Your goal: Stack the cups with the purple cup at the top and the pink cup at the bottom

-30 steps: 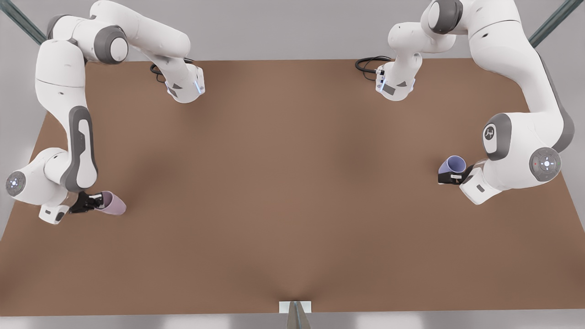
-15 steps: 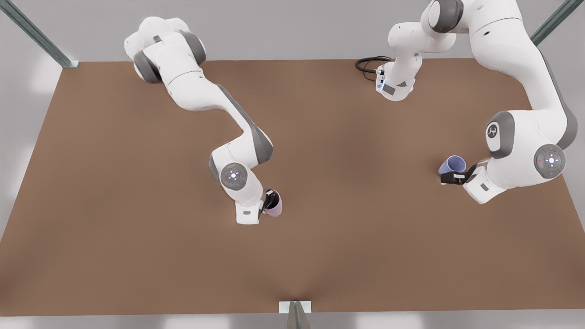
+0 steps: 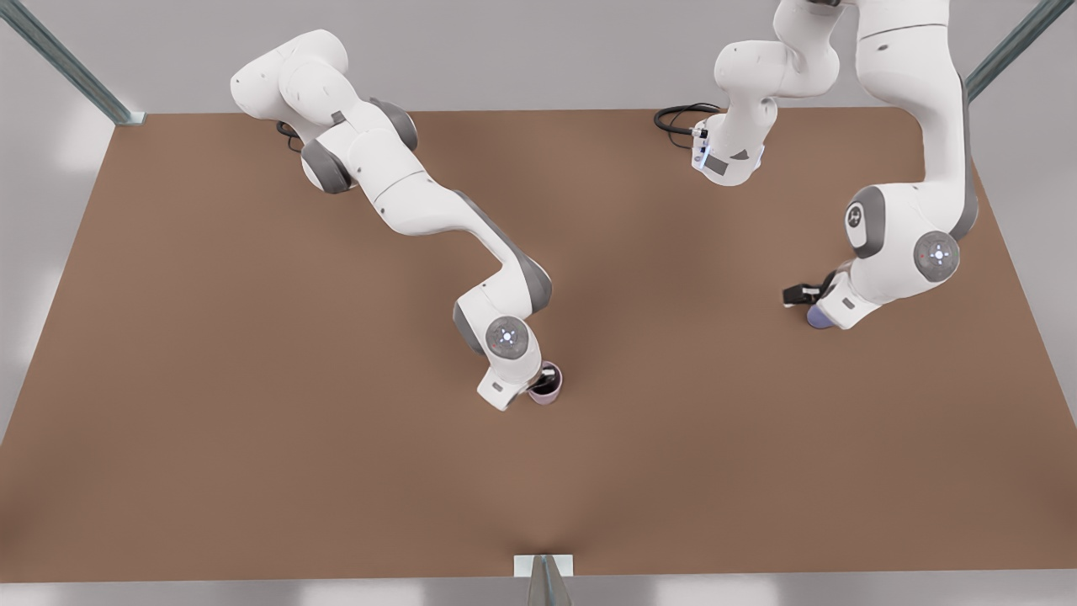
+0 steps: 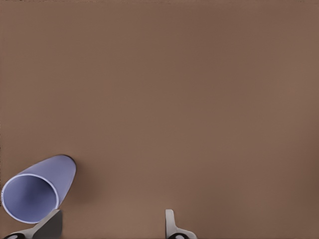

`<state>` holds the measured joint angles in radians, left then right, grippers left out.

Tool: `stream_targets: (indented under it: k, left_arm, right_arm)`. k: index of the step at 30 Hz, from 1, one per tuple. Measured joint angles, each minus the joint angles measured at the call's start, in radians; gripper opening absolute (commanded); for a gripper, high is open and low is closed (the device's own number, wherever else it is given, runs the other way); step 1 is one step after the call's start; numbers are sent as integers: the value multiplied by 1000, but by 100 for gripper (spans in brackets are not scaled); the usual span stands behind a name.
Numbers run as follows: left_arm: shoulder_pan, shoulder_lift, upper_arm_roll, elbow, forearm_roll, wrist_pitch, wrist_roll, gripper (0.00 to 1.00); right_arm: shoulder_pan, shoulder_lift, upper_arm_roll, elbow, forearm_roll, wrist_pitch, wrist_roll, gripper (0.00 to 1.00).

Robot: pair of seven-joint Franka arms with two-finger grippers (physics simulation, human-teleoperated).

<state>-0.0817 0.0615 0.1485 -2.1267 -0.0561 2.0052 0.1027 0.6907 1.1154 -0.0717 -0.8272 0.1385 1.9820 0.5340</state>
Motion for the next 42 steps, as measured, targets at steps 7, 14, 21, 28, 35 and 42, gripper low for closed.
stream_targets:
  k: [7,14,21,28,35,42]
  left_arm:
    - [31,-2,52,-105,0,123,4,100]
    - [8,11,78,-143,0,173,8,100]
    - [14,45,125,-154,0,204,11,100]
    - [14,88,148,-155,-1,214,13,100]
    - [20,139,152,-154,-1,219,14,100]
    - [20,180,151,-154,1,239,14,65]
  right_arm:
    - [-1,0,-1,-1,-22,-24,194,91]
    - [-5,-12,0,-2,-4,-31,311,93]
    - [-74,-277,-20,-187,9,-69,374,100]
    - [-507,-922,-13,-792,3,-126,230,100]
    - [-675,-932,50,-707,-115,-248,-6,100]
    - [-692,-921,49,-579,-133,-326,-173,100]
